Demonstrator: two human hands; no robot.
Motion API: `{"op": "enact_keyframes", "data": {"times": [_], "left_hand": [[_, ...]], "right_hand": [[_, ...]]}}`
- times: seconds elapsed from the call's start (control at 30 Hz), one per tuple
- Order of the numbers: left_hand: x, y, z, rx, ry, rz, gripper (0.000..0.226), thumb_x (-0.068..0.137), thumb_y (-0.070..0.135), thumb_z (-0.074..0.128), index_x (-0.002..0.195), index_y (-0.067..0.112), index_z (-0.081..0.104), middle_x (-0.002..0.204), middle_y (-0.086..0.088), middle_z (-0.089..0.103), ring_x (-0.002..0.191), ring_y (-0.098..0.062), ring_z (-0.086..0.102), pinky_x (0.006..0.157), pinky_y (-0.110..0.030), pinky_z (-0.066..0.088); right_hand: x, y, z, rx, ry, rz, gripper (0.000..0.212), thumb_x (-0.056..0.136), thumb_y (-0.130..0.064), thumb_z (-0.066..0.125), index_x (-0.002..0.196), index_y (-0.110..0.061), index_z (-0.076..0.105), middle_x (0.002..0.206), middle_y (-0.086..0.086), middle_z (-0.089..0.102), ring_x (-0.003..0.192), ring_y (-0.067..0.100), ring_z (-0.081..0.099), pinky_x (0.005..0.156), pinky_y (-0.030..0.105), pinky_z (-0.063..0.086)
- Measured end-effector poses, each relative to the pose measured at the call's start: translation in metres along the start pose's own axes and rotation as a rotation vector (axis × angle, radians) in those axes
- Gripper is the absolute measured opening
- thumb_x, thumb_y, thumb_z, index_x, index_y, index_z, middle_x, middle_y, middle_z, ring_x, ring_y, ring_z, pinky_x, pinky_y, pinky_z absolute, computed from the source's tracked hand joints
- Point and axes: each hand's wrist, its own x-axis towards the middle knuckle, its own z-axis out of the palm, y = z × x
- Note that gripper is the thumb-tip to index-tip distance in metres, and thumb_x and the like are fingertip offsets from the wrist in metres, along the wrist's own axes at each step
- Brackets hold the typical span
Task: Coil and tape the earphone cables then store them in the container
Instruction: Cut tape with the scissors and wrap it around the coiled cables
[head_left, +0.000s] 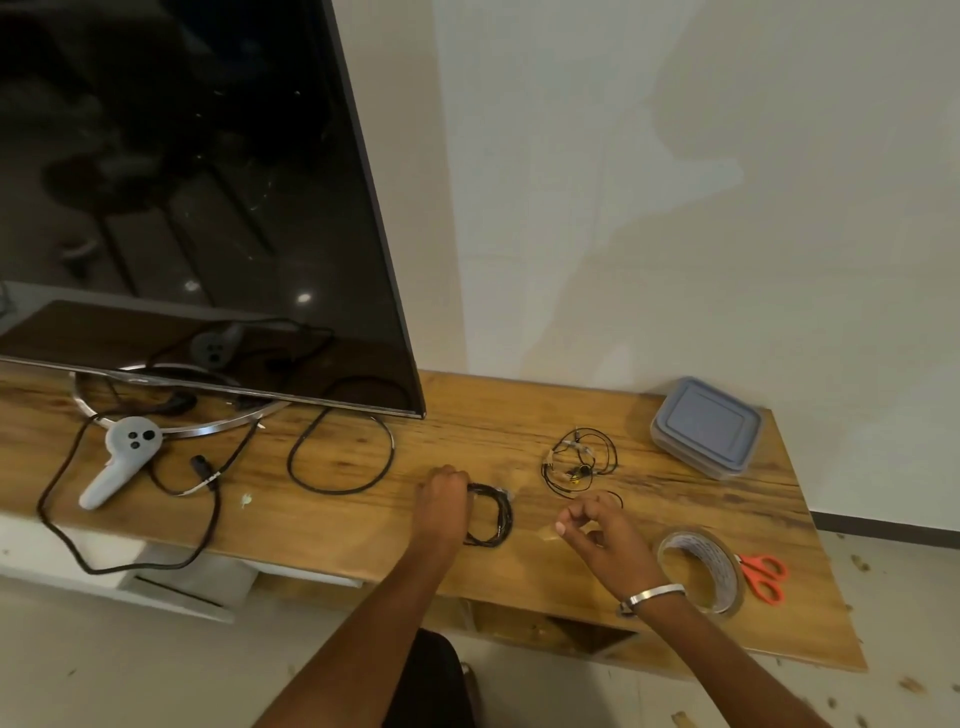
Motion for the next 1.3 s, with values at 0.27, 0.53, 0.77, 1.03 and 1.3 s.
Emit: {"op": "enact_keyframes", "data": {"times": [0.27,0.53,0.77,1.03,1.3], "left_hand": [[-0.013,-0.011,0.002,-0.012,-0.009,0.032,0.031,0.093,0.001,0.047,0.122,0.012,0.053,0.125,-0.006,0.048,0.115,-0.021,0.048,0.096,-0.029,0.044],[-0.021,-0.001,-0.02,-0.227,-0.194,0.197,0.012,0.101,0.016,0.039,0.111,0.016,0.046,0.106,-0.007,0.06,0.089,-0.02,0.063,0.073,-0.035,0.053],[-0.03,0.015,-0.037,-0.285,-0.24,0.444,0.012,0.103,0.02,0.036,0.107,0.021,0.046,0.097,-0.001,0.055,0.079,-0.019,0.052,0.074,-0.046,0.051],[-0.042,0.033,-0.059,-0.336,-0.225,0.582,0.015,0.104,0.024,0.033,0.107,0.017,0.046,0.072,0.012,0.042,0.058,-0.006,0.036,0.052,-0.023,0.028],[-0.046,0.049,-0.067,-0.384,-0.236,0.601,0.018,0.104,0.028,0.033,0.102,0.015,0.046,0.078,0.012,0.044,0.064,-0.003,0.039,0.055,-0.017,0.029]], "right_hand": [[-0.001,-0.006,0.001,0.007,-0.005,-0.012,0.009,0.087,-0.018,0.065,0.081,-0.024,0.063,0.093,-0.005,0.056,0.088,0.007,0.057,0.07,0.016,0.048],[0.012,-0.031,-0.001,-0.006,-0.099,-0.017,0.004,0.089,-0.021,0.063,0.085,-0.019,0.063,0.094,-0.005,0.059,0.091,0.009,0.059,0.076,0.023,0.053],[0.027,-0.046,-0.006,-0.052,-0.219,0.001,0.007,0.09,-0.022,0.061,0.09,-0.015,0.059,0.088,-0.013,0.059,0.089,0.004,0.058,0.076,0.015,0.045],[0.029,-0.049,-0.016,-0.134,-0.254,-0.02,0.006,0.091,-0.024,0.06,0.088,-0.02,0.056,0.087,-0.005,0.06,0.08,0.011,0.058,0.069,0.014,0.045],[0.023,-0.05,-0.025,-0.09,-0.184,-0.017,0.006,0.091,-0.02,0.058,0.089,-0.018,0.054,0.082,-0.003,0.062,0.074,0.012,0.059,0.064,0.015,0.044]]}}
